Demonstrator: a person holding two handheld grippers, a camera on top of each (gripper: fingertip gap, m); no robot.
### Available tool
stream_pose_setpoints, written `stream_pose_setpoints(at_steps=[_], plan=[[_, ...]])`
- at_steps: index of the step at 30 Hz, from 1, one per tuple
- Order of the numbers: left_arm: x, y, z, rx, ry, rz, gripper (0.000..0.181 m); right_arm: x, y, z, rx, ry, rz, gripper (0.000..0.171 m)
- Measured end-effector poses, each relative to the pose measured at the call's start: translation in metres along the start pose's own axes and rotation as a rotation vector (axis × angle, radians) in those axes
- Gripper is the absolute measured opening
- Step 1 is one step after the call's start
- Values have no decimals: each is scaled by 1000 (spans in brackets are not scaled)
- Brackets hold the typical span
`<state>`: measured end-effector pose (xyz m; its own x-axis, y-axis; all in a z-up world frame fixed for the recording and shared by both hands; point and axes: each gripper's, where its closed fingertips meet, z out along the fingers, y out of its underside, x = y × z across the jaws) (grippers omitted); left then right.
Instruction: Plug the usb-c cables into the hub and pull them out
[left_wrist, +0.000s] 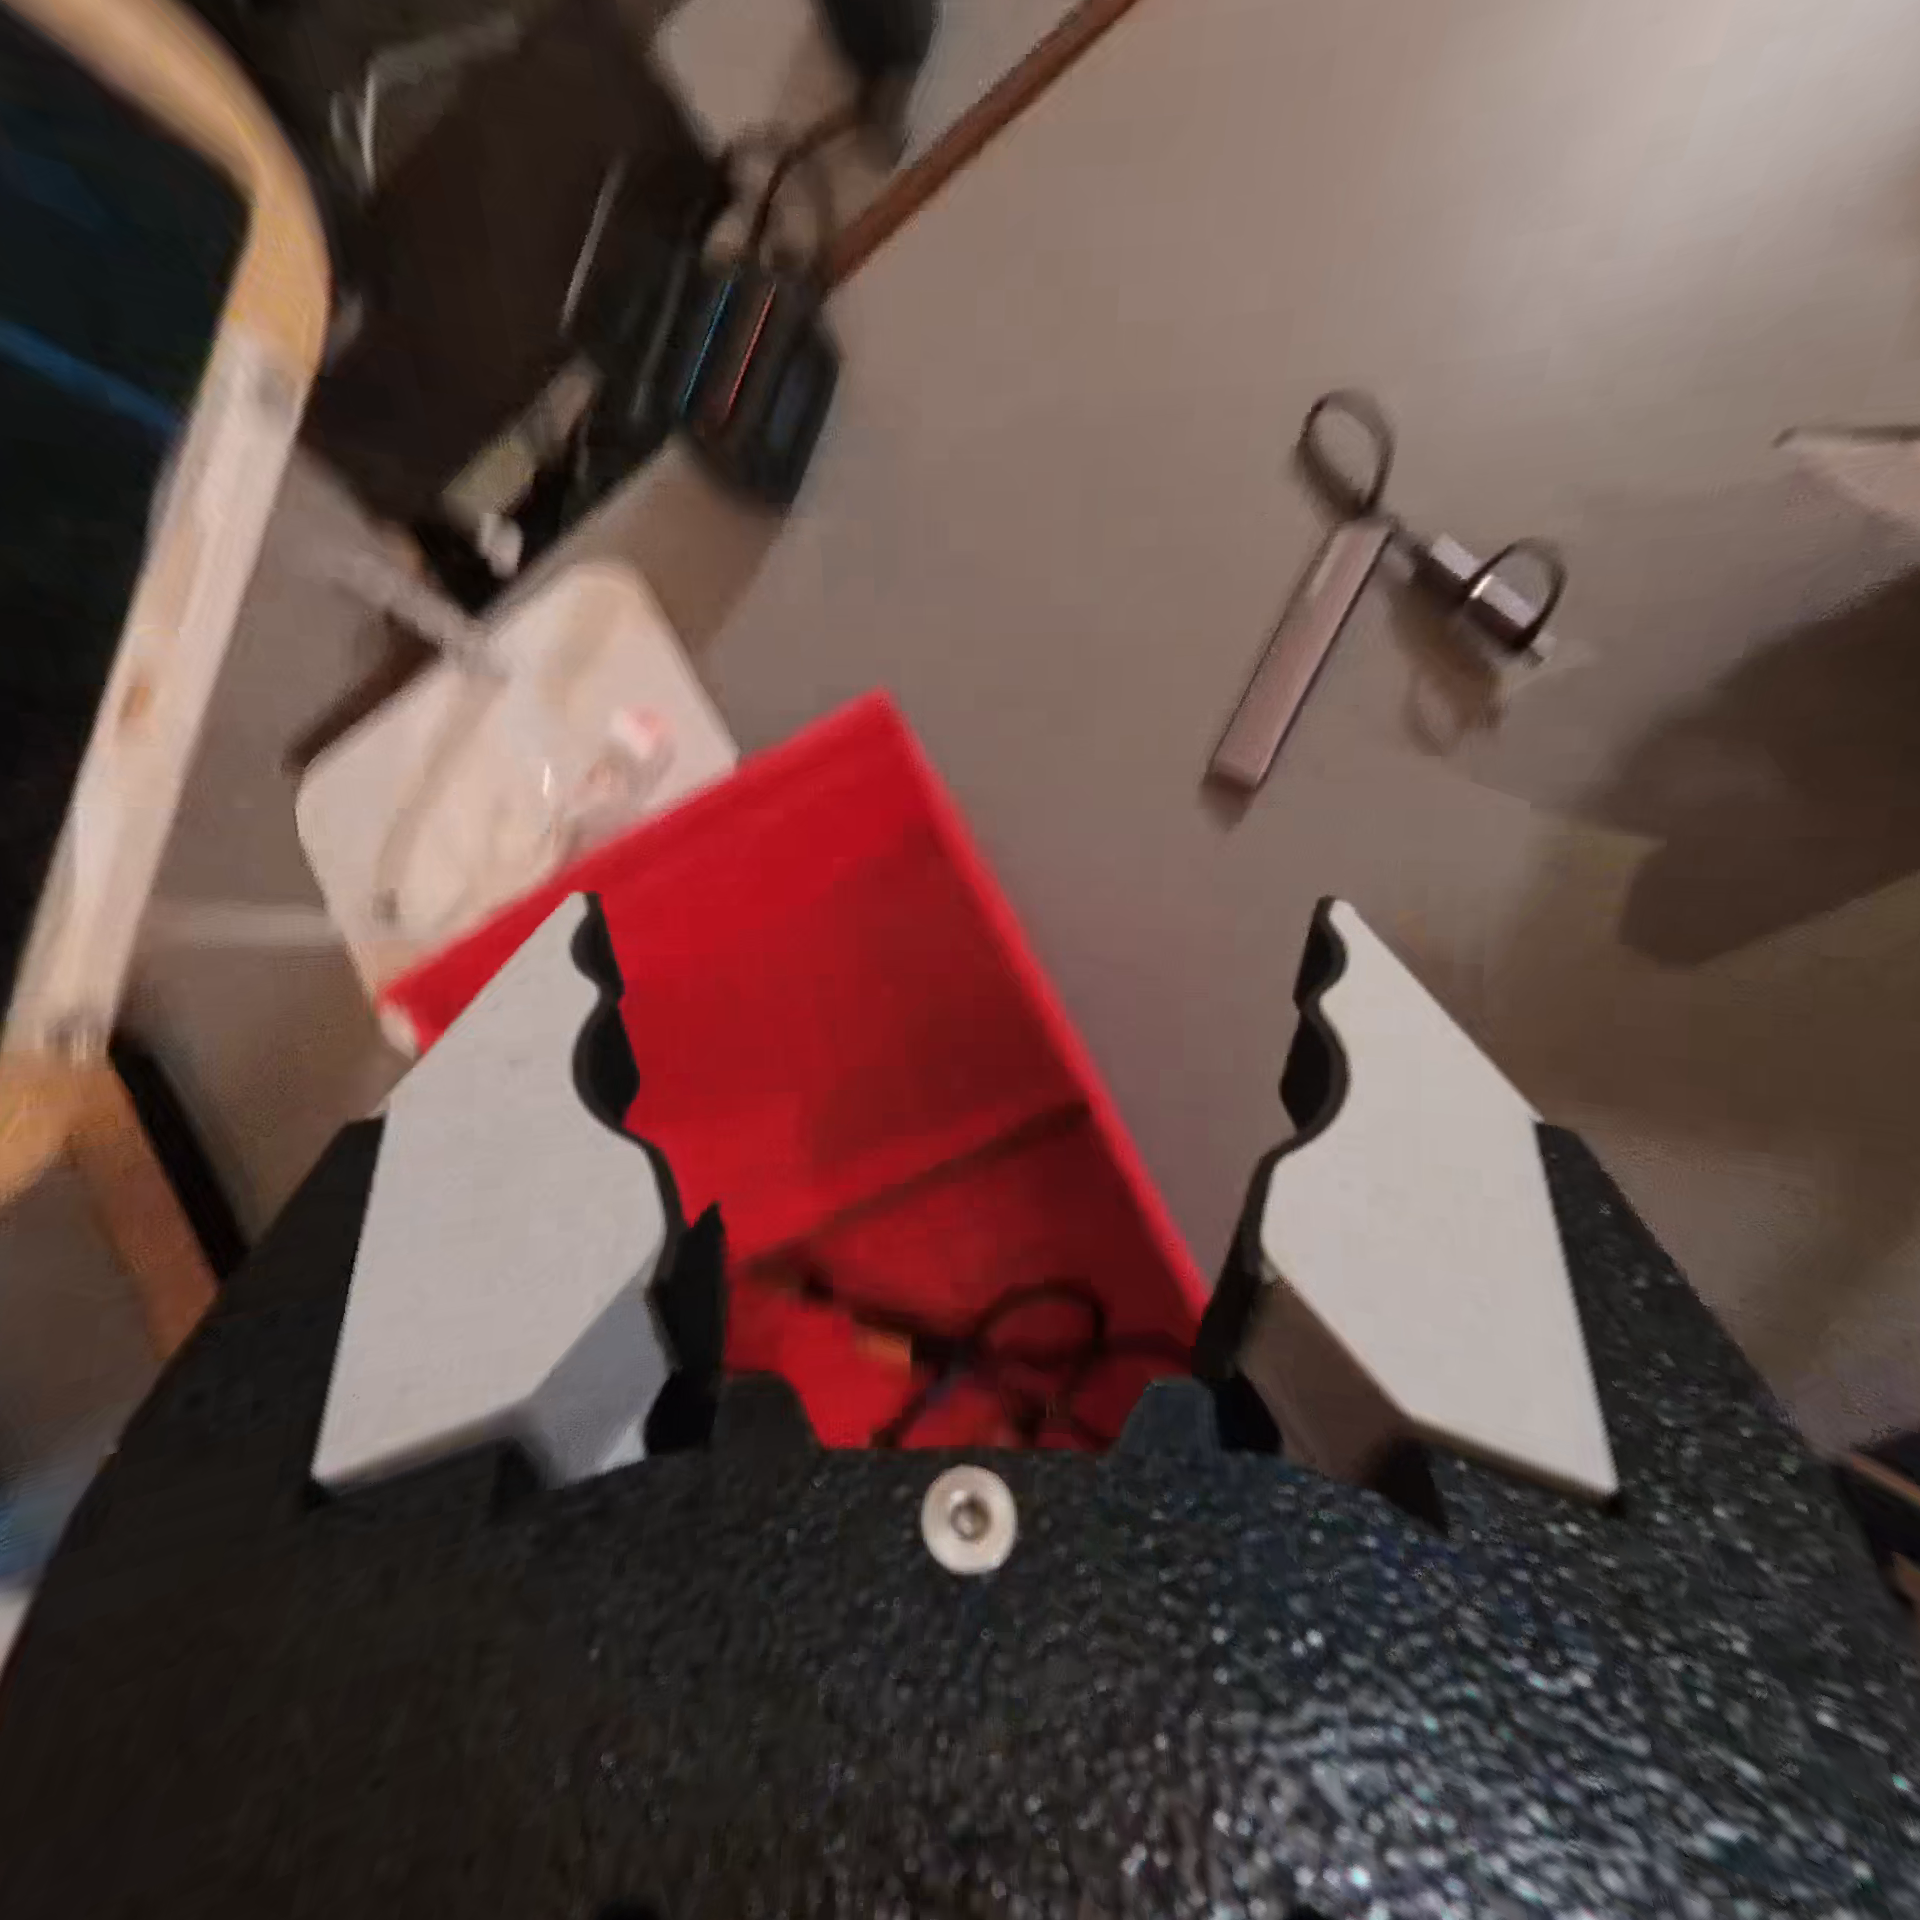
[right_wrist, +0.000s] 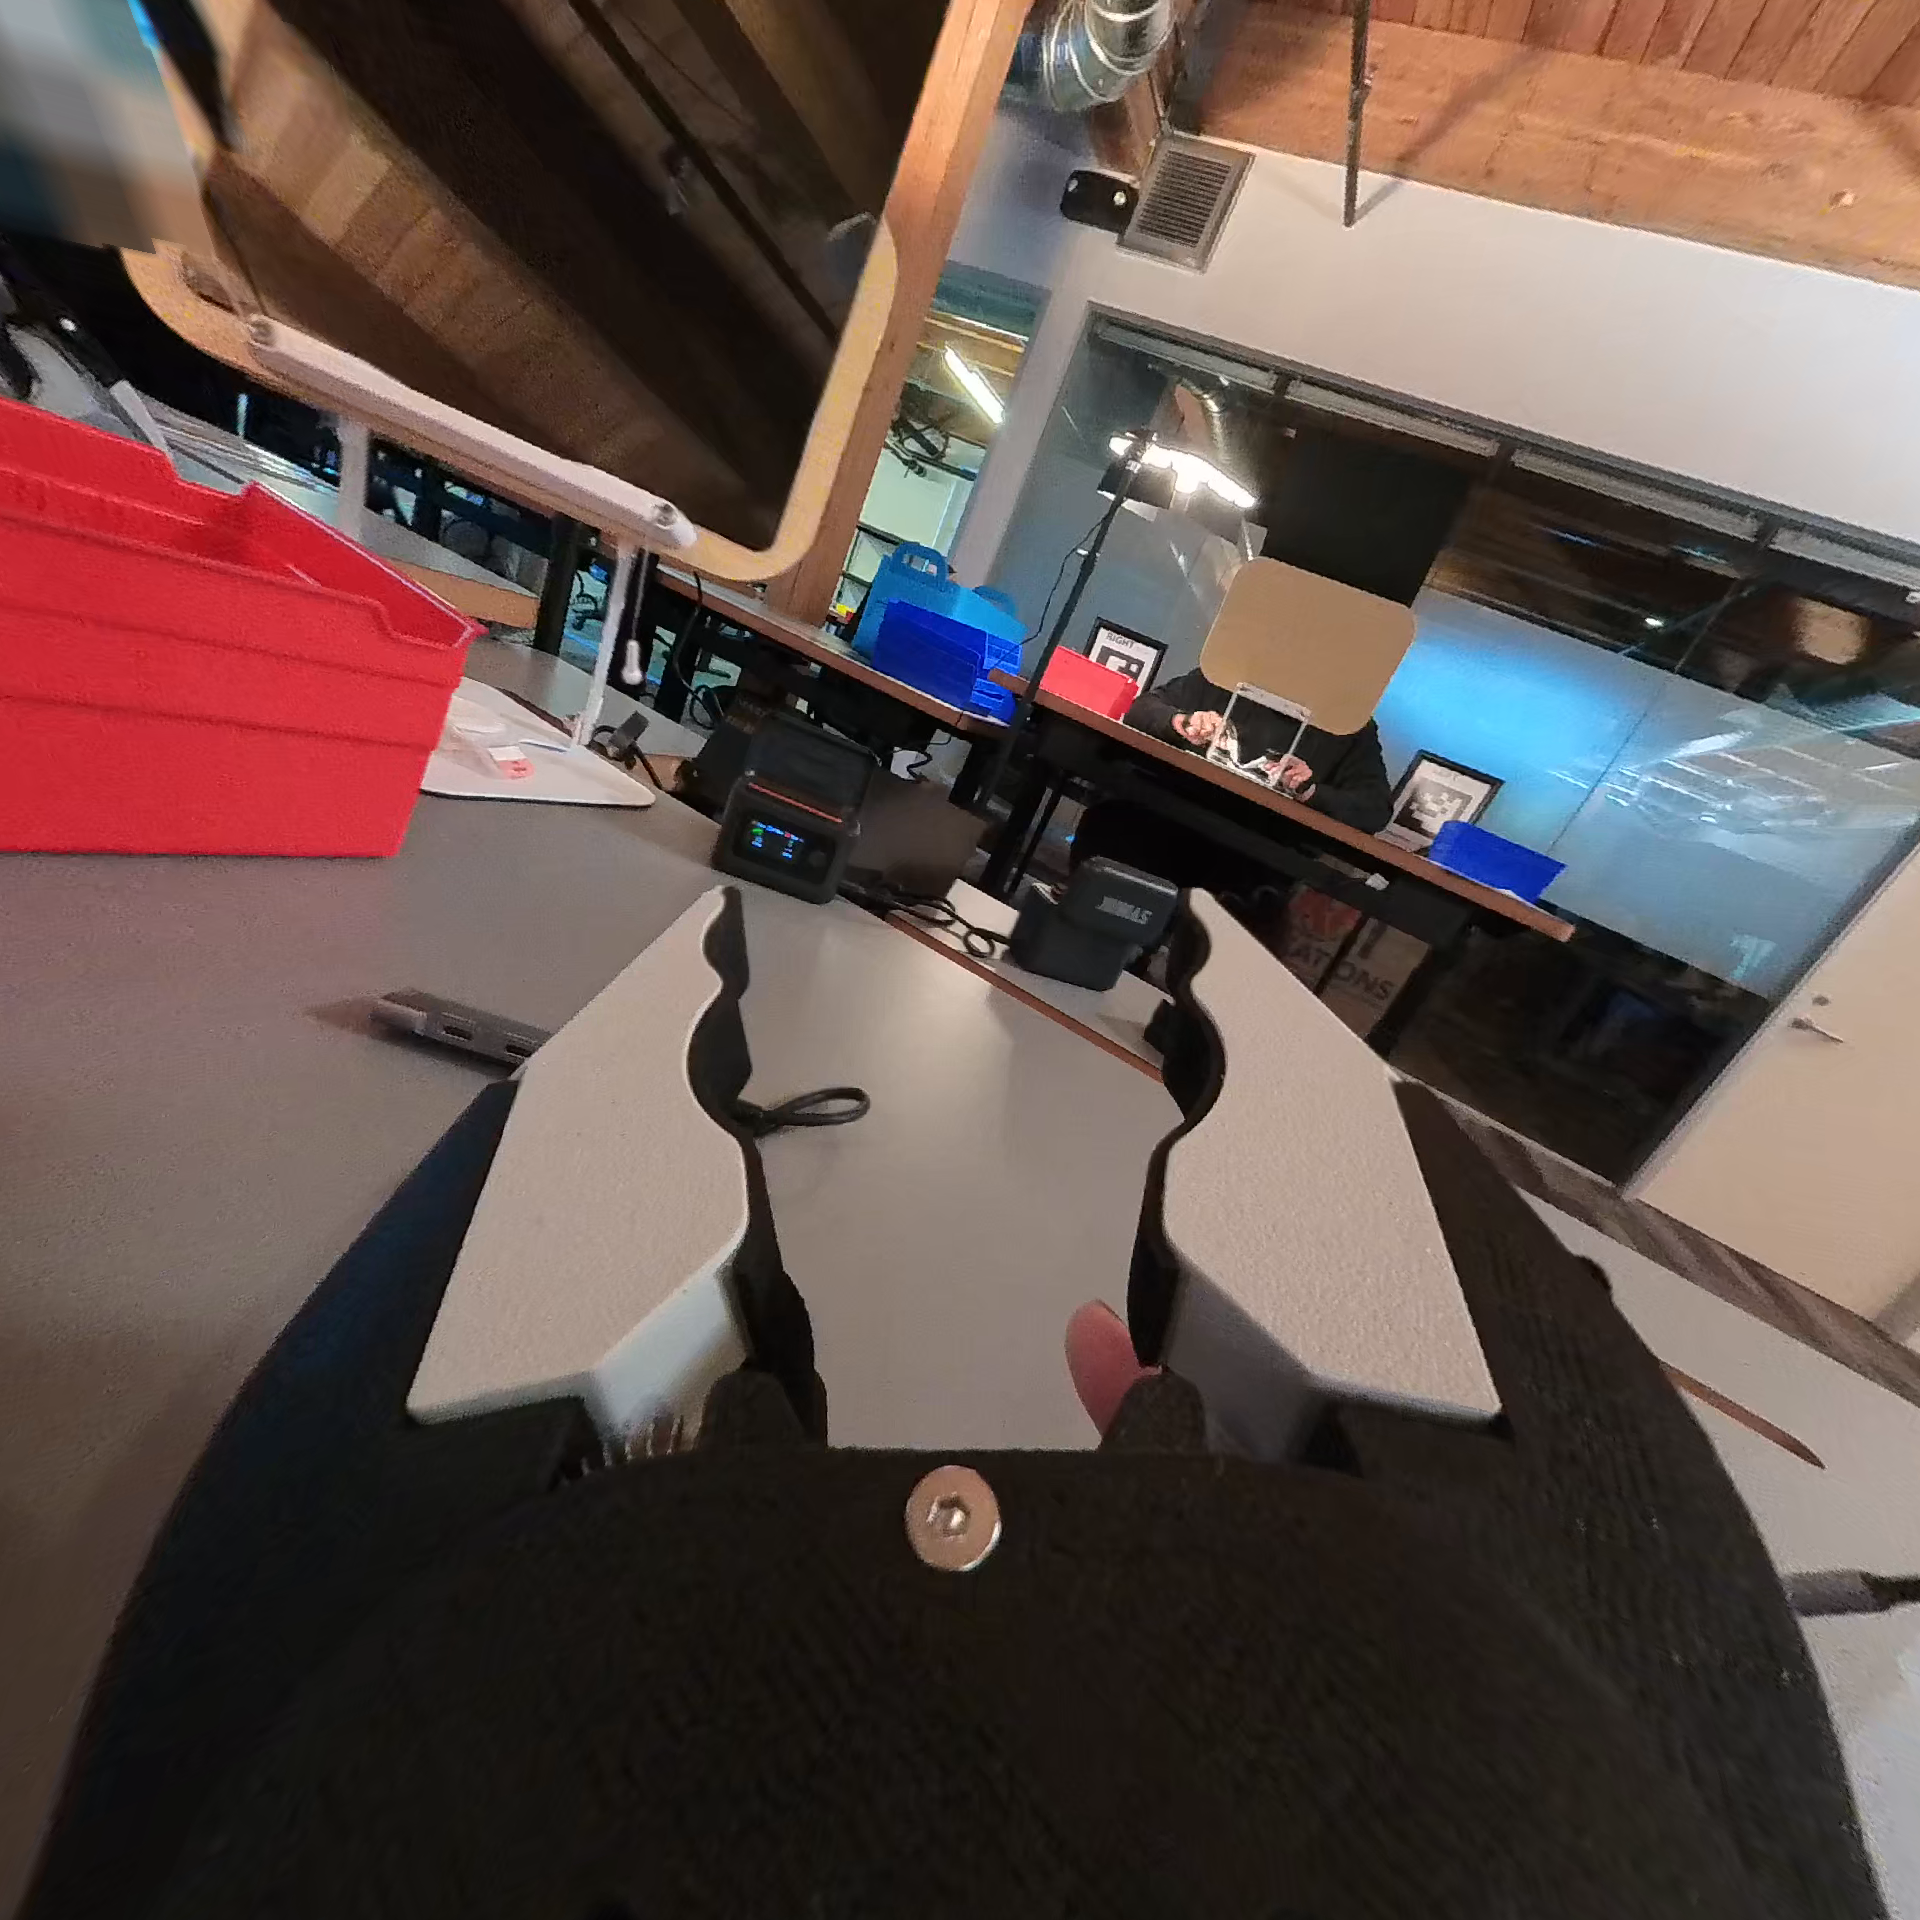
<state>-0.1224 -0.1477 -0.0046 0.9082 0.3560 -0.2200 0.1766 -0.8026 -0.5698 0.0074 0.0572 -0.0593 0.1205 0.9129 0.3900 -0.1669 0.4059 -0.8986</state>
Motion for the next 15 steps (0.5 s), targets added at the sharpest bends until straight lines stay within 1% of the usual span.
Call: stream_pose_setpoints(at_steps=[1,3,4,6,8,10,11,15], plan=[[-12,22,-10,-37,-3,-52,125,-3,-1,0,2,-8,-11,81],[-29,73,-18,-147,-14,-105,107,-9,-4,0,11,-22,-44,81],[-33,99,-17,-203,-6,-133,94,-11,-5,-1,15,-28,-64,81],[-25,144,-8,-292,74,-228,86,-16,-7,-1,19,-38,-103,80],[-16,178,4,-356,140,-270,77,-20,-7,-2,20,-48,-128,80],[-17,205,16,-404,137,-282,69,-22,-6,-1,16,-56,-131,80],[-15,213,21,-410,157,-294,65,-22,-5,-1,14,-59,-128,80],[-5,234,35,-426,245,-382,54,-20,-2,-1,0,-59,-107,80]])
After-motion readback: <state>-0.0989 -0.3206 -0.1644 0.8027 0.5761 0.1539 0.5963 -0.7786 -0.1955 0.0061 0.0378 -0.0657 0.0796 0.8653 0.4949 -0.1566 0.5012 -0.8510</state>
